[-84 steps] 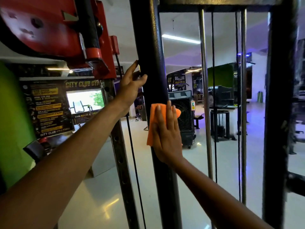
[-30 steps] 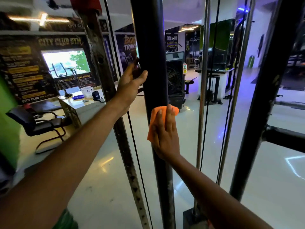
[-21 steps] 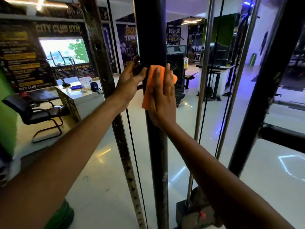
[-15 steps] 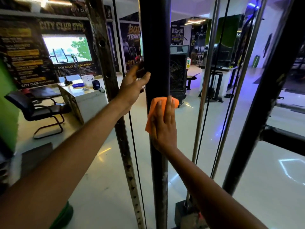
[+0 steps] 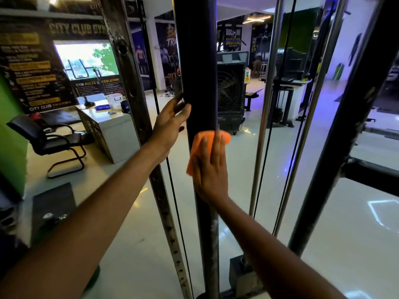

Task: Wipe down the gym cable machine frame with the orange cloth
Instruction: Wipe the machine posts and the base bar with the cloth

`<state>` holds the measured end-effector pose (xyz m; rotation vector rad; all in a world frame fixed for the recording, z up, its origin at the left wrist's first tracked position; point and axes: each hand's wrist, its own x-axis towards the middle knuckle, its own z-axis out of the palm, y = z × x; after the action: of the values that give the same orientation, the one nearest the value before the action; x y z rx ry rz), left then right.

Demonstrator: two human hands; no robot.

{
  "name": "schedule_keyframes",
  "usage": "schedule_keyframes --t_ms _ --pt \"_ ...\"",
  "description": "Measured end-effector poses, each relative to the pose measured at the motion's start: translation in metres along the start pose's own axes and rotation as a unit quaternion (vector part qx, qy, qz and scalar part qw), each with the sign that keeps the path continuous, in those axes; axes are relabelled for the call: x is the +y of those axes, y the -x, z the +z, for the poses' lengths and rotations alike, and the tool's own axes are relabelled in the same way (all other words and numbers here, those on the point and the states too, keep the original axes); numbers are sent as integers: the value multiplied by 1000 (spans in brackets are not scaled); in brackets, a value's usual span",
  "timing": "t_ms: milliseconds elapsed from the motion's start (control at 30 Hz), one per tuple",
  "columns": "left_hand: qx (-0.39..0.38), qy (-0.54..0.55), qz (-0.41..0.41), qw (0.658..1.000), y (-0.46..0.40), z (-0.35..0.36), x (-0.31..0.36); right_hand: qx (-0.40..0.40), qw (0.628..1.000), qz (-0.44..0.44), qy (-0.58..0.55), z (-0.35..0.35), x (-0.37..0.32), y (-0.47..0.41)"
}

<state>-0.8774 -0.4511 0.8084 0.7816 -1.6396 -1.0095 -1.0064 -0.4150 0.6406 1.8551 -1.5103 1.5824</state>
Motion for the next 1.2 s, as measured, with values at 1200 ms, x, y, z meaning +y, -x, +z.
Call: schedule_keyframes --t_ms 1200 --pt "38 -16 -117 992 53 21 -82 -108 992 17 -59 13 51 93"
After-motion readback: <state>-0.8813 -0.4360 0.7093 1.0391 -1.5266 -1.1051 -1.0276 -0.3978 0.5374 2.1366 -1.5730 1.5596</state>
